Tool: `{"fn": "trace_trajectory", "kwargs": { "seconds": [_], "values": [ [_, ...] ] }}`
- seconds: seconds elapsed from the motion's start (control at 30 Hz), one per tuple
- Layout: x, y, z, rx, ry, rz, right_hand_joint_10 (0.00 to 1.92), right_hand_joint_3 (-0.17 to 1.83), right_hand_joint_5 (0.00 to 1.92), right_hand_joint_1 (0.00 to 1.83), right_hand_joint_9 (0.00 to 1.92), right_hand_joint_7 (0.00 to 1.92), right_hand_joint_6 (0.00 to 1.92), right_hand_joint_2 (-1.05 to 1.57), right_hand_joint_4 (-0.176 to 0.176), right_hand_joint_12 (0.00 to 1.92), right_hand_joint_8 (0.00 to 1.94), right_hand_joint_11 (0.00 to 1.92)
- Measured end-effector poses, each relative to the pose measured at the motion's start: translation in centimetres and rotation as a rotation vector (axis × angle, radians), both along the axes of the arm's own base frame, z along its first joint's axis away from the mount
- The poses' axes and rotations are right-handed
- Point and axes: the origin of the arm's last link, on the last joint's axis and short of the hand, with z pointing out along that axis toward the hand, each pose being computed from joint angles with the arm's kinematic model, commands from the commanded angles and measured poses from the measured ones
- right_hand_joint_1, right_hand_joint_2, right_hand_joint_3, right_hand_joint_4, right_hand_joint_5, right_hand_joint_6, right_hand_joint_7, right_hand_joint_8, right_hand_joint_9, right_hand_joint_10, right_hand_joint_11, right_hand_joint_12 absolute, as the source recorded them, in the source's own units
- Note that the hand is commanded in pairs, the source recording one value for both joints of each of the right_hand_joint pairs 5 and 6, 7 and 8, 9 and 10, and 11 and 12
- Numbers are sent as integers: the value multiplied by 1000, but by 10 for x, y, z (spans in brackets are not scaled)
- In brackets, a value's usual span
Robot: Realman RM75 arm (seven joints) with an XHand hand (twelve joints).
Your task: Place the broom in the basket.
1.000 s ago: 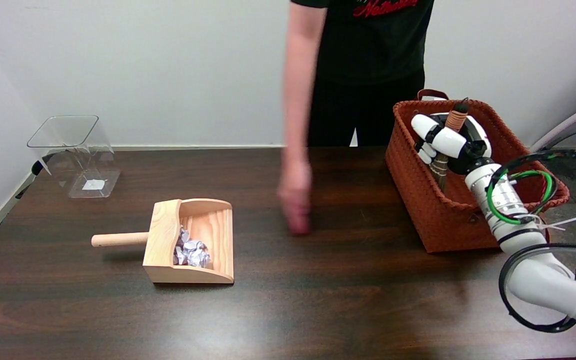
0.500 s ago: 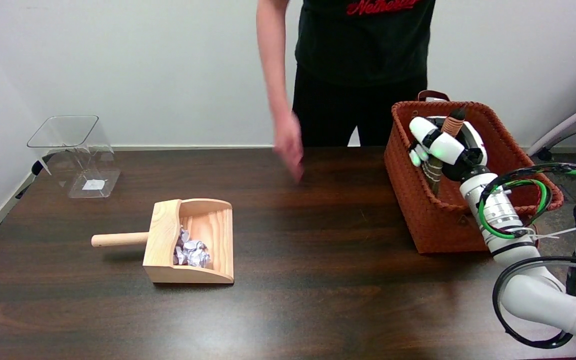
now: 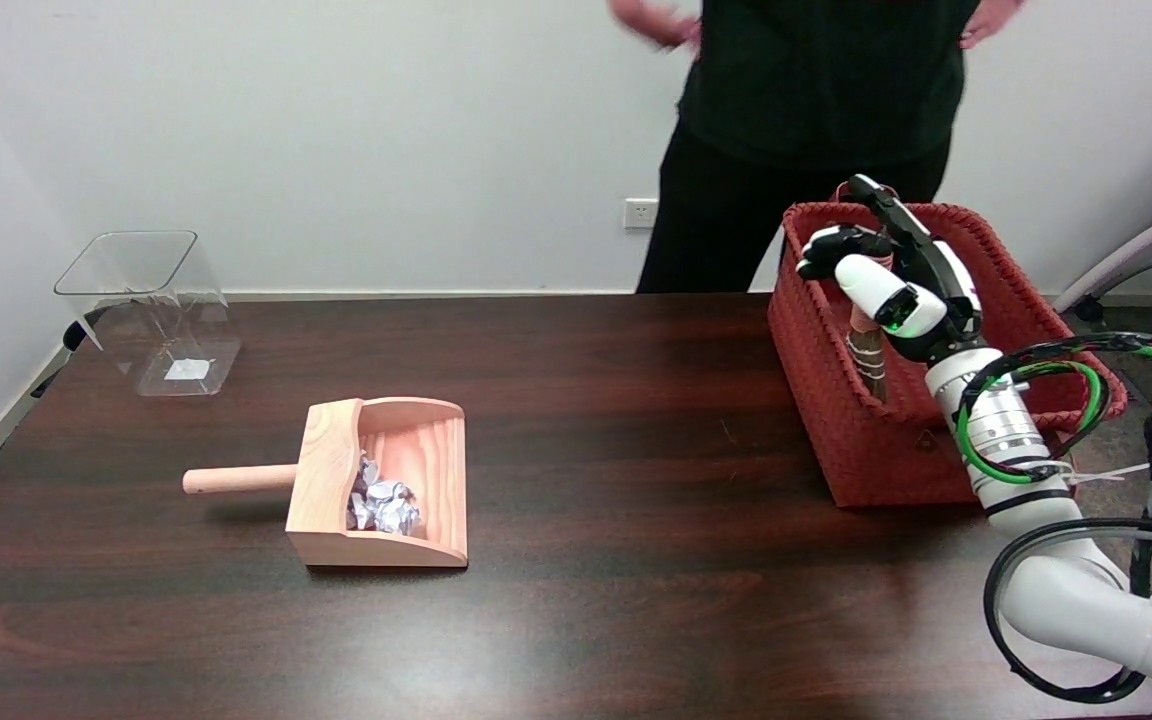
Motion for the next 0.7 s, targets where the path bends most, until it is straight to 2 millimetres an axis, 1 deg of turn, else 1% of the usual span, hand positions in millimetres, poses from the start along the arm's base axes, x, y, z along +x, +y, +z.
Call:
{"fn": "trace_trajectory", "kwargs": {
  "seconds": [0.17,0.3,0.43,0.57,0.63,0.7],
  "values": [
    [1,0,5,-17,9,8,745,1286,221,1073,745,818,221,-119,0,792,818,792],
    [5,1,12,-40,17,23,687,1287,259,1076,687,752,259,-136,0,774,752,774],
    [11,2,23,-77,27,55,633,1308,253,1078,633,648,253,-166,0,767,648,767],
    [22,3,36,-126,40,101,611,1303,233,1075,611,609,233,-170,0,758,609,758],
    [28,4,43,-152,46,126,628,1275,232,1058,628,623,232,-62,0,763,623,763],
    [35,5,51,-180,52,154,671,1198,237,1036,671,676,237,114,0,774,676,774]
  ]
}}
